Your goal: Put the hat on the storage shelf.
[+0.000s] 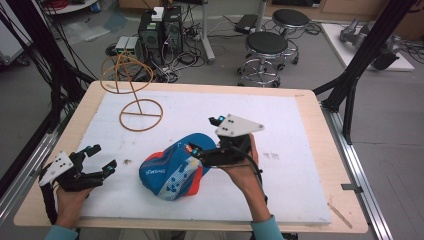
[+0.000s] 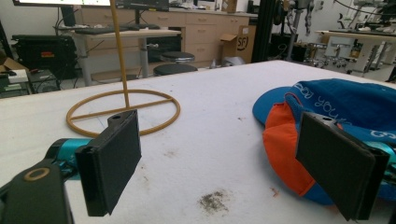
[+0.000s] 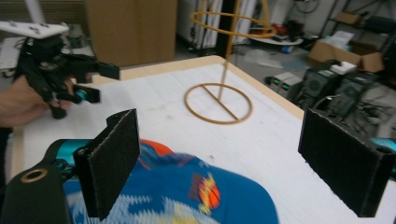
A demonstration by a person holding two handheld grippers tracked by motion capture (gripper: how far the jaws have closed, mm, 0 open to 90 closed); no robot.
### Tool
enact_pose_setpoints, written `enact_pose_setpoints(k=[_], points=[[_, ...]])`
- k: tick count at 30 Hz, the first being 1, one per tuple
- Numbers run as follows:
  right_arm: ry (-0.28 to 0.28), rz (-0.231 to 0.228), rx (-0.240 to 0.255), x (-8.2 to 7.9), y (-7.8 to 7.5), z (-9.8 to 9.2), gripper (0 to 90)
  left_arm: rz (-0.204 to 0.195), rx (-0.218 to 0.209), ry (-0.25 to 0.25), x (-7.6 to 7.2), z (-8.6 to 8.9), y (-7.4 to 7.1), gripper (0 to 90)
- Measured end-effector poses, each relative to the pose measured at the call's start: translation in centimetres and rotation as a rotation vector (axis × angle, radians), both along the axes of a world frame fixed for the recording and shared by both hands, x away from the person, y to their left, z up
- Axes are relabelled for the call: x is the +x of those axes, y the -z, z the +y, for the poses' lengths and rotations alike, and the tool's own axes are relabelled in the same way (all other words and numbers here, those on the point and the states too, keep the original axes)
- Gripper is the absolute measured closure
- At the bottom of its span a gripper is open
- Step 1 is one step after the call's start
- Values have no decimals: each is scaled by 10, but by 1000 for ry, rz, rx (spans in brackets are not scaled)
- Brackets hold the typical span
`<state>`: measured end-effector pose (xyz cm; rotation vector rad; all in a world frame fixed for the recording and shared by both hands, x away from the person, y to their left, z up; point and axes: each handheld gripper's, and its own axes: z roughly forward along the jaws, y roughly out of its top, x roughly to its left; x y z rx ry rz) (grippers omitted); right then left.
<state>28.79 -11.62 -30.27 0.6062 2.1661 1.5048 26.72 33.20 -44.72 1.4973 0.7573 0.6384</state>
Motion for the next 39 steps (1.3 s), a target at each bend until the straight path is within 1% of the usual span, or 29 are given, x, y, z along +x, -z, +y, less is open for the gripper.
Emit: enact_pose_setpoints(k=[3,4,6,7,9,11,13,14,15,18,20,21,22,25,27,28,30,31,32,33,36,39], points=[[47,-2,-7,-6,8,-18,119,-6,-2,13,-2,0,-5,148],[58,-3,-5,-8,11,-24,120,-3,-5,20,-2,-1,-7,148],[82,-4,0,-12,18,-36,119,1,1,25,-3,-2,-11,148],[98,6,1,-13,21,-41,120,1,1,25,-3,-2,-11,146],[117,1,18,-16,28,-53,120,29,23,31,-2,-4,-17,145],[139,5,25,-18,34,-63,119,35,29,38,-2,-4,-19,131],[166,-1,24,-20,39,-72,119,58,26,44,-1,-5,-26,131],[172,3,35,-21,42,-77,119,74,31,48,-1,-5,-29,131],[182,-3,37,-22,45,-81,119,89,38,53,-1,-7,-33,131],[216,1,51,-26,54,-93,120,114,68,81,-2,-12,-44,130],[238,3,60,-29,61,-100,120,129,75,116,-2,-18,-52,130],[248,6,60,-30,65,-104,119,129,75,116,-2,-18,-52,126],[259,7,60,-31,69,-107,120,147,72,163,-2,-24,-58,120],[279,16,68,-34,78,-116,119,148,91,193,-2,-34,-67,119],[290,23,61,-36,83,-121,119,158,100,216,-3,-41,-73,115],[299,21,55,-37,85,-124,119,162,99,233,-3,-45,-75,108],[317,22,53,-39,89,-129,119,157,107,269,-3,-52,-81,83],[325,21,52,-41,92,-132,119,158,110,277,-3,-56,-83,83],[336,18,52,-42,94,-135,119,158,110,277,-3,-56,-83,83],[344,18,55,-44,96,-138,119,164,115,290,-4,-64,-86,83],[372,15,69,-48,105,-147,119,182,119,308,-4,-74,-89,83],[382,32,81,-51,114,-154,119,190,146,317,-3,-86,-90,83]])
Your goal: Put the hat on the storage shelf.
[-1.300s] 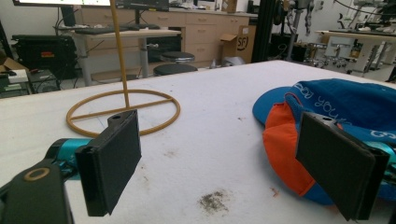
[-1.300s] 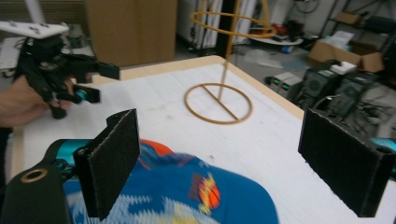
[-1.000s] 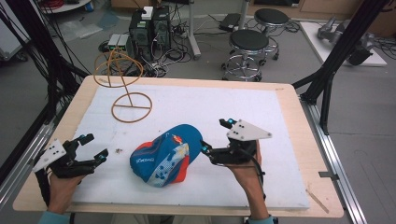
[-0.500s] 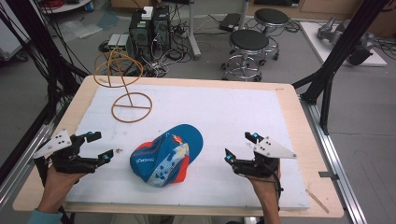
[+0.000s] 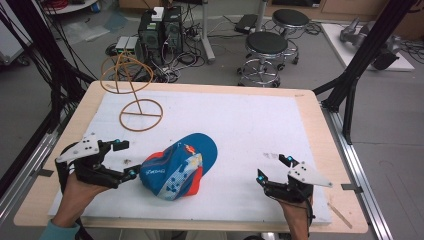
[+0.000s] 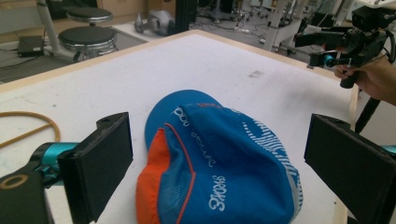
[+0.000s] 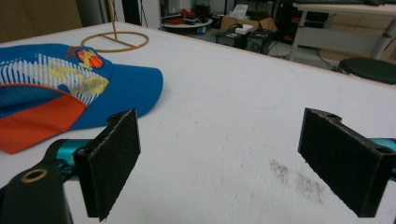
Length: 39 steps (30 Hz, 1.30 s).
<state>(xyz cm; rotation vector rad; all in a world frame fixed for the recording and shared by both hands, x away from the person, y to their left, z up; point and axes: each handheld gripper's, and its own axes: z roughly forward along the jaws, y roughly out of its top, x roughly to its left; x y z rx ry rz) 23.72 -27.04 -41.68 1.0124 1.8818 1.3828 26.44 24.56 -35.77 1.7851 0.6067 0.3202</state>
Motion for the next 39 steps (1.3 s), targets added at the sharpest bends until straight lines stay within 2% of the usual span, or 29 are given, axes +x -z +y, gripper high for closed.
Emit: enact_pose_setpoints(k=[2,6,9,10,13,14,17,23,25,27,31,37,39], points=[[11,10,17,-2,6,-3,119,4,15,14,0,-9,1,83],[24,16,13,-1,14,-8,119,11,32,14,1,-25,5,83],[32,16,14,0,19,-10,119,-35,54,9,3,-34,8,83],[33,14,12,0,20,-10,119,-29,66,0,4,-37,8,83],[33,24,11,1,23,-11,119,-19,66,-3,6,-42,9,83],[35,27,16,1,24,-11,119,-2,74,-21,10,-47,10,83],[37,35,17,1,26,-10,119,25,81,-33,16,-56,10,84],[36,30,9,3,29,-10,119,34,114,-50,26,-74,11,84],[41,35,13,2,30,-9,119,43,138,-54,31,-80,11,84],[48,9,8,0,30,-8,119,51,138,-52,33,-83,12,84],[63,-21,-2,-2,31,-7,119,72,187,-49,43,-97,20,84],[70,-14,6,-2,31,-7,119,101,238,-74,53,-107,30,84],[69,-14,6,-2,31,-7,119,111,267,-76,54,-109,33,84]])
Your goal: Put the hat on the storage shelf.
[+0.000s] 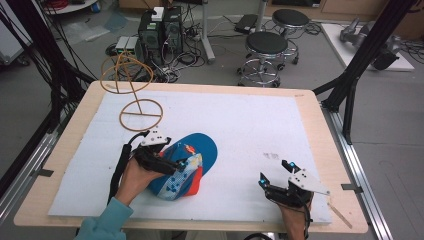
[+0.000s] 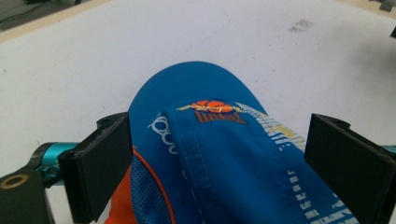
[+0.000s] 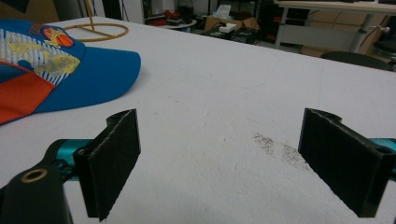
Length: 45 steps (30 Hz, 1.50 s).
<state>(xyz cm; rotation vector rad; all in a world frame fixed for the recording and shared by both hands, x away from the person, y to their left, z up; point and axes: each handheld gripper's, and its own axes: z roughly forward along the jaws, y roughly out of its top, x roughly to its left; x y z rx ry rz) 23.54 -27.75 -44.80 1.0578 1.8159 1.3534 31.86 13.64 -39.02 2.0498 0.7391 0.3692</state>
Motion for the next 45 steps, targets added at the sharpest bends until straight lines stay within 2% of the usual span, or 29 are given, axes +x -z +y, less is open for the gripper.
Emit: enact_pose_setpoints(k=[2,4,5,10,17,23,27,29,32,34,35,39,41,45], points=[[-4,-3,-2,0,0,0,119,17,37,5,0,-2,3,84],[-3,-1,1,0,0,0,119,27,50,9,0,-3,4,84],[-1,1,7,0,0,0,119,40,70,9,1,-5,7,84],[-3,-1,-1,0,0,0,119,70,84,5,5,-10,12,84],[-2,2,5,0,0,-1,119,92,151,15,6,-16,21,99],[-3,-1,7,0,0,-1,119,106,190,34,6,-18,28,237],[-4,-4,5,0,0,-1,119,89,225,13,7,-20,32,356],[-4,-5,4,0,0,-2,119,90,225,22,7,-19,32,411],[-4,-2,7,0,0,-1,119,75,217,35,5,-18,29,556],[-5,-6,5,0,0,-2,120,70,218,33,4,-18,28,658],[-6,-6,6,0,0,-2,119,71,204,22,3,-17,26,695],[-3,-3,10,0,0,-2,119,72,199,22,1,-14,21,829],[-6,-6,6,0,0,-2,119,73,182,20,0,-13,19,866],[-5,-3,9,0,0,-2,120,76,159,14,-1,-9,15,882]])
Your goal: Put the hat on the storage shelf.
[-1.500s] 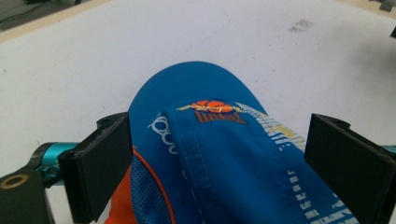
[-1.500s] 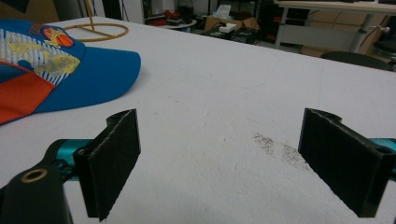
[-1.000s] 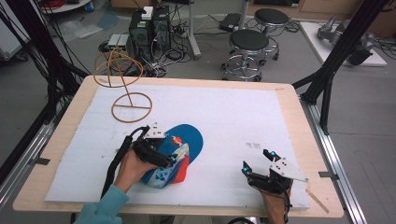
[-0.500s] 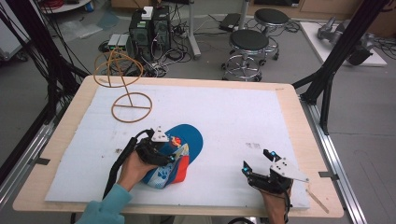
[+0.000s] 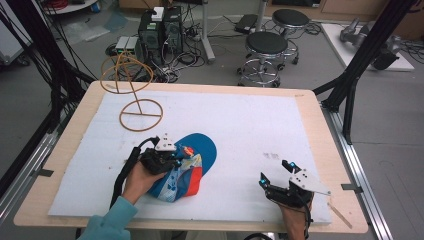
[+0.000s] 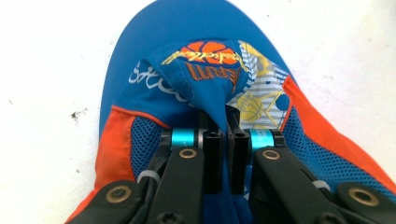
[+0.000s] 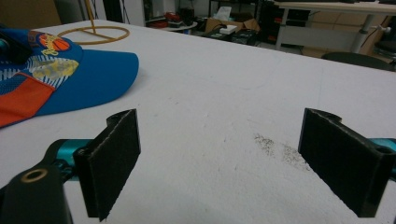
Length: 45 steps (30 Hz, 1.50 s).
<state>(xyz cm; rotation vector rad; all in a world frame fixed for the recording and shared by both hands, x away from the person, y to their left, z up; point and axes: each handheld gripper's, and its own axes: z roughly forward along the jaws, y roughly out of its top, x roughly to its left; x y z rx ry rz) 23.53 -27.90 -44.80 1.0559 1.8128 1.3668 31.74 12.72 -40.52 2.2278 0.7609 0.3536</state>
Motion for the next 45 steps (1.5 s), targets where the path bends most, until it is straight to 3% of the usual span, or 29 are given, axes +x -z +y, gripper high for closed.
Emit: enact_pose_setpoints(k=[3,8,15,27,39,45], points=[[1,-4,0,0,0,0,120,-2,-11,0,-1,2,-2,885],[-2,-4,-1,-1,0,1,119,-11,-93,3,-4,15,-13,886],[-6,0,1,-1,0,1,119,-26,-134,0,-5,29,-29,886],[-4,-11,-11,-1,1,1,119,-85,-154,-18,-3,52,-68,886],[13,-12,-25,-1,1,3,119,-189,-177,-74,2,84,-128,886],[12,-10,-33,-1,1,3,119,-207,-199,-104,11,100,-151,886]])
